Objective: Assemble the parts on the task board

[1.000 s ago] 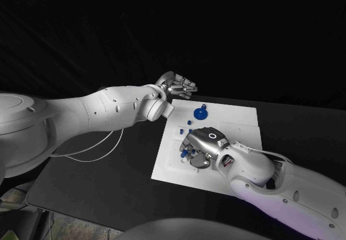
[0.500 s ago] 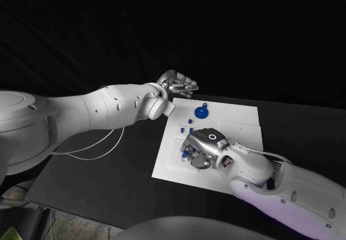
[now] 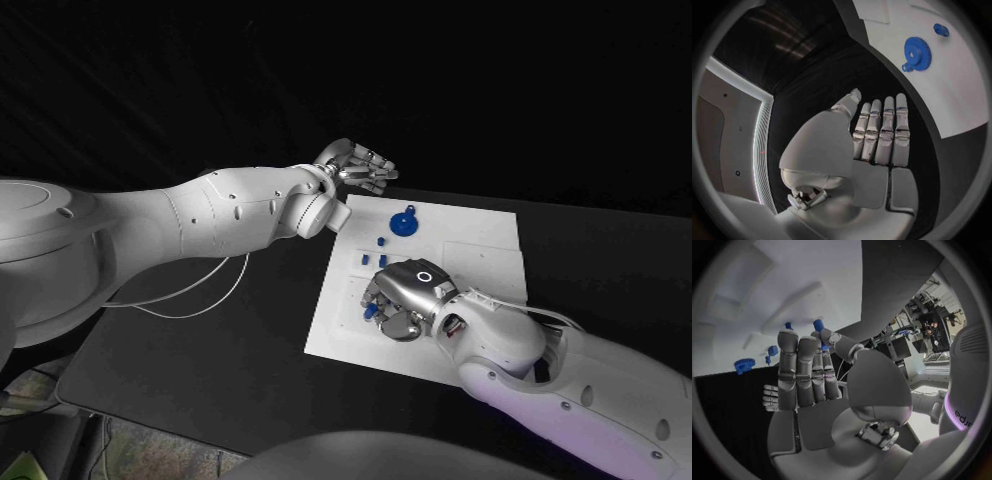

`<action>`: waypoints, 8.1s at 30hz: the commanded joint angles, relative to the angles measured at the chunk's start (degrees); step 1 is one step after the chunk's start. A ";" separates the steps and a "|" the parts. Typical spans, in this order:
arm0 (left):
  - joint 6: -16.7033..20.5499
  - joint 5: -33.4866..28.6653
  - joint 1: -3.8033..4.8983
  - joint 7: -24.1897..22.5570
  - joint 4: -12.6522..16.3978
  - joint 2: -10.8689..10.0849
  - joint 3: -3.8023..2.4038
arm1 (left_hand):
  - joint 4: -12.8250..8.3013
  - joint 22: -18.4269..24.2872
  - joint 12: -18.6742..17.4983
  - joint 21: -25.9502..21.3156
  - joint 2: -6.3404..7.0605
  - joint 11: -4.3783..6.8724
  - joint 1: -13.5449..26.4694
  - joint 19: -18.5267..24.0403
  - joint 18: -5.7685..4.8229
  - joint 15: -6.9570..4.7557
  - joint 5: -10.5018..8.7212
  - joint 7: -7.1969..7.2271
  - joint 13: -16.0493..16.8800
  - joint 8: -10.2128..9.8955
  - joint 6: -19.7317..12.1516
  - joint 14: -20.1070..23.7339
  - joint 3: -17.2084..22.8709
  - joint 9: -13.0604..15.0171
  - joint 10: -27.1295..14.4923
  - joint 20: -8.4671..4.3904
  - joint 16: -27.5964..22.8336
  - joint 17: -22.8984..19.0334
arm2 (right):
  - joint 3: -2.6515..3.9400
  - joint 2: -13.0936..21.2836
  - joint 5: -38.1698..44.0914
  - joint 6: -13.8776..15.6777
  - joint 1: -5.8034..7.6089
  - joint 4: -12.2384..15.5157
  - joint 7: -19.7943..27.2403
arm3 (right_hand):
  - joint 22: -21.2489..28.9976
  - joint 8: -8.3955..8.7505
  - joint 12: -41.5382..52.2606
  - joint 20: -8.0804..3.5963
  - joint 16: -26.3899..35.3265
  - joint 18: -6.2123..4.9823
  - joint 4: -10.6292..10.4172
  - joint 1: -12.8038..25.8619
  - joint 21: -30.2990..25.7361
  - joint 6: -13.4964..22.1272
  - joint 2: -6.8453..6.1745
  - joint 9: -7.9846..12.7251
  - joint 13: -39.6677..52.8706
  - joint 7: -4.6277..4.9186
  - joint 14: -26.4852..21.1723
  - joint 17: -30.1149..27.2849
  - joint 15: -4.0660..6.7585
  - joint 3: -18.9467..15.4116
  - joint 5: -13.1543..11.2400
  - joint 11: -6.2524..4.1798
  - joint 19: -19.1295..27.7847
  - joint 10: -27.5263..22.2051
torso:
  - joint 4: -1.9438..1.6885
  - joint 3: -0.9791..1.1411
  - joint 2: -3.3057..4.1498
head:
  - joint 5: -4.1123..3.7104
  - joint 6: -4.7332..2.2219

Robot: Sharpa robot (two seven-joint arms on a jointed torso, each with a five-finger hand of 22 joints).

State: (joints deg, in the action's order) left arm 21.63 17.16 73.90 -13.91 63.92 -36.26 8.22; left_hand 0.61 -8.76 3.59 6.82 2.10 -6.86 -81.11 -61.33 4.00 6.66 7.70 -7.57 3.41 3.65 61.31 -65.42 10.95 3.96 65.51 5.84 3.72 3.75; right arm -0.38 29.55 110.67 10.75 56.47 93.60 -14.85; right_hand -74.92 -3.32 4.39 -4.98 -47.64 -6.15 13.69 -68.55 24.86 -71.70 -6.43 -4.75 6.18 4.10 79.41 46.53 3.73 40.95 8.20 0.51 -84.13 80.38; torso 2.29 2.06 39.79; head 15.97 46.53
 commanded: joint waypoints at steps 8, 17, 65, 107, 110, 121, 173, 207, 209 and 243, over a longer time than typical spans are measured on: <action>-0.59 -0.11 0.01 -0.36 0.12 0.05 -0.04 | 0.05 0.05 -0.18 -0.36 -0.19 -0.12 0.24 0.19 0.80 0.28 -0.39 -0.07 -0.06 0.01 -0.48 0.11 -0.02 0.05 -0.07 0.12 -0.20 0.05 | -0.02 -0.01 0.66 -1.52 -0.25 -0.18 0.51 | -0.40 -0.36 -0.28 -0.46 0.13 -0.74 0.10 0.07 0.27 -0.53 0.17 -0.08 -0.05 0.21 0.00 0.07 0.40 0.11 -0.03 -0.02 -2.28 0.25 | 0.00 -0.02 -0.01 | -0.04 0.09; -0.55 -0.10 0.01 -0.34 0.11 0.01 -0.04 | 0.05 0.05 -0.18 -0.36 -0.19 -0.12 0.24 0.19 0.80 0.28 -0.39 -0.07 -0.06 0.01 -0.48 0.11 -0.02 0.05 -0.07 0.12 -0.20 0.05 | -0.04 -0.06 0.67 -1.91 -0.40 -0.35 0.48 | -0.42 -0.37 -0.28 -0.47 0.16 -0.73 0.17 0.09 0.41 -0.55 0.28 -0.08 -0.05 0.20 0.03 0.10 0.41 0.03 0.04 -0.03 -2.29 0.26 | -0.02 -0.01 -0.02 | 0.03 0.28; -0.74 -0.05 0.01 -0.04 0.06 -0.16 -0.03 | 0.18 0.09 -0.18 -0.44 -0.17 -0.15 0.29 0.17 0.80 0.29 -0.44 -0.08 -0.06 0.00 -0.53 0.14 -0.13 0.05 -0.11 0.15 -0.20 0.05 | -1.33 1.93 -4.33 9.36 -0.46 0.55 -3.33 | 3.15 -0.28 -0.28 0.59 1.00 -2.05 -10.44 -2.36 2.00 15.70 -3.46 1.10 -2.11 -0.53 1.31 -1.35 -0.56 -28.56 -5.41 1.06 -2.54 -4.55 | 0.09 0.00 -0.07 | -0.76 -0.08; -1.14 -2.56 -1.41 -3.73 0.56 -3.22 0.06 | 0.54 0.37 -0.18 -0.66 0.31 -0.08 0.90 -0.05 0.65 0.22 -0.53 -0.13 -0.05 -0.02 -0.76 -0.24 -1.00 0.01 0.17 0.14 -0.19 0.07 | 9.55 25.92 -42.24 -15.45 1.24 3.45 -16.49 | 2.54 -0.57 48.34 -2.82 -7.34 1.88 -21.36 3.54 16.57 3.06 -2.62 -35.90 63.35 -3.55 3.52 10.40 2.88 -28.81 5.39 -4.09 -2.88 -1.13 | 1.64 0.13 -1.77 | -8.51 -2.45; -1.22 -2.63 -1.61 -3.71 0.42 -3.20 0.06 | 0.61 0.43 -0.20 -0.72 0.27 -0.14 1.00 -0.04 0.62 0.26 -0.53 -0.16 -0.06 -0.04 -0.90 -0.16 -1.09 0.00 0.02 0.17 -0.20 0.06 | 9.31 26.03 -41.57 -16.00 0.80 3.99 -18.63 | 2.21 -0.71 48.63 -2.99 -7.88 2.05 -20.73 5.84 17.15 3.75 -4.66 -43.43 64.51 -3.96 3.49 12.00 3.14 -23.07 4.17 -4.23 -2.85 -1.02 | 1.77 0.11 -1.92 | -8.68 -2.32; -1.41 -2.69 -1.91 -3.48 0.20 -3.15 0.06 | 0.97 0.63 -0.17 -0.87 0.13 -0.18 1.28 -0.10 0.64 0.31 -0.54 -0.16 -0.05 0.00 -1.02 -0.05 -1.47 0.02 -0.10 0.24 -0.19 0.07 | 8.48 24.79 -38.36 -13.91 0.01 5.00 -20.93 | 1.86 -0.44 48.81 -2.86 -8.12 1.76 -21.49 12.89 17.99 4.76 -7.39 -50.61 65.65 -3.75 3.82 13.84 2.89 -15.69 -4.72 -4.19 -2.91 -1.01 | 1.77 0.10 -1.94 | -8.93 -1.94; -2.99 -2.83 -1.96 -1.99 -0.20 -2.79 0.05 | 2.84 1.61 -0.14 -1.53 -0.41 -0.27 1.90 -0.28 0.56 0.48 -0.69 -0.12 -0.02 0.00 -1.21 0.30 -2.94 0.04 -0.32 0.46 -0.19 0.09 | 3.63 18.12 -34.10 -12.93 -0.52 0.33 -21.96 | 0.48 -0.43 49.50 -3.31 -8.97 2.23 -14.77 13.91 19.94 4.43 -5.13 -52.98 66.48 -4.74 4.10 16.12 3.39 -5.77 8.00 -4.89 -2.99 -0.77 | 1.79 -0.02 -1.93 | -8.20 -1.08; -3.06 -2.83 -1.96 -1.80 -0.25 -2.53 0.06 | 2.96 1.86 -0.15 -1.61 -0.60 -0.26 1.80 -0.42 0.57 0.47 -0.67 -0.10 -0.03 0.00 -1.21 0.28 -3.18 0.04 -0.31 0.45 -0.19 0.09 | 5.42 14.10 -41.93 -11.63 2.21 3.48 -21.95 | 0.27 -0.36 48.46 -3.36 -8.55 2.31 -8.76 16.62 19.63 4.83 -2.41 -52.89 65.87 -4.66 4.02 15.88 3.39 -4.40 15.70 -4.92 -2.92 -1.16 | 1.76 -0.06 -1.86 | -8.18 -1.01; -3.07 -2.83 -1.96 -1.81 -0.24 -2.50 0.06 | 2.96 1.86 -0.15 -1.61 -0.60 -0.26 1.80 -0.42 0.57 0.47 -0.67 -0.10 -0.03 0.00 -1.21 0.28 -3.18 0.04 -0.31 0.45 -0.19 0.09 | 5.26 13.28 -41.61 -11.81 2.21 2.90 -22.00 | 0.32 -0.40 48.42 -3.33 -8.42 2.28 -8.68 16.40 19.32 4.80 -2.29 -52.35 65.84 -4.64 4.03 15.82 3.38 -4.74 15.97 -4.90 -2.94 -1.23 | 1.74 -0.04 -1.87 | -8.14 -0.97; -3.24 -2.83 -1.96 -1.58 -0.17 -2.51 0.06 | 3.07 2.26 -0.15 -1.69 -0.73 -0.27 1.78 -0.53 0.56 0.48 -0.68 -0.08 -0.03 0.00 -1.19 0.32 -3.41 0.04 -0.36 0.46 -0.19 0.09 | 3.25 9.06 -40.53 -13.18 1.84 -1.33 -22.32 | 0.15 -0.33 48.15 -3.31 -8.29 2.31 -8.87 16.67 18.99 4.47 -1.53 -50.80 65.42 -4.66 4.07 15.95 3.33 -8.39 13.79 -4.86 -2.95 -1.18 | 1.80 -0.07 -1.90 | -7.85 -0.57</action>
State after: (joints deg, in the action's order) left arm 19.11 14.66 71.99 -15.25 63.66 -38.88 8.32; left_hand 3.44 -6.55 3.59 5.49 1.66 -7.07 -79.76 -61.54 3.99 6.86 7.27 -7.67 3.41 3.65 60.58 -65.21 7.80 3.96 65.30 6.04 3.72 3.75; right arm 3.13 38.75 69.59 -1.04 58.66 92.47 -36.90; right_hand -74.72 -3.82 52.65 -8.07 -56.25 -4.39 -2.42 -50.85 44.13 -66.88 -9.46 -55.78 71.63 -0.47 83.63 62.42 6.70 25.63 21.99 -4.18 -83.93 79.15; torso 4.10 2.02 37.88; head 8.11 45.93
